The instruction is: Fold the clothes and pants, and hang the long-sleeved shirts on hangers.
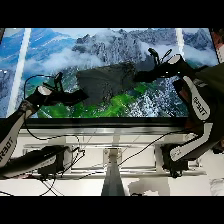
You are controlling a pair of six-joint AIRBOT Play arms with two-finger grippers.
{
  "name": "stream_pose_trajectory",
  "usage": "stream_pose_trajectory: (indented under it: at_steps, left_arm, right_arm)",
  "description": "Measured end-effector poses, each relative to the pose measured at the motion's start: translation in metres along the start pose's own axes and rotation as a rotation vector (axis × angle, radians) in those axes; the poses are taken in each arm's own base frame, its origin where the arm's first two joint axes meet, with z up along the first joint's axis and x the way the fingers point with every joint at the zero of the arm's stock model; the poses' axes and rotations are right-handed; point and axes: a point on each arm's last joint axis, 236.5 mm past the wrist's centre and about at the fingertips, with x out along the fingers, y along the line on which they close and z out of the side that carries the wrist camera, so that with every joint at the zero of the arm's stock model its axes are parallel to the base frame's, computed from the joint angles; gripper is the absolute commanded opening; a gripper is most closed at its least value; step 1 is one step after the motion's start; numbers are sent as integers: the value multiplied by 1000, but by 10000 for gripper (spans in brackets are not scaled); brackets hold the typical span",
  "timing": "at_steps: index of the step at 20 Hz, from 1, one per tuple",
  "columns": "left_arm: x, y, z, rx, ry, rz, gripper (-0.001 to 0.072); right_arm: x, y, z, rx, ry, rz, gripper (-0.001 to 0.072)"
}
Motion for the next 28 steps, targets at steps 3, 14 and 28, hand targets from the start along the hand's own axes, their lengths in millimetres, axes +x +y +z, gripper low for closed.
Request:
stream_pose_trajectory:
  at_steps: [3, 14, 28]
  left_arm:
    - [1, -1, -2, 6, 8, -5, 687]
    - [3, -1, 7, -19, -28, -13, 100]
    - [6, 0, 6, 75, -23, -13, 43]
  right_arm:
    - [11, 10, -9, -5, 41, 51, 523]
    - [26, 14, -25, 13, 104, 90, 56]
    - [2, -34, -17, 105, 103, -17, 471]
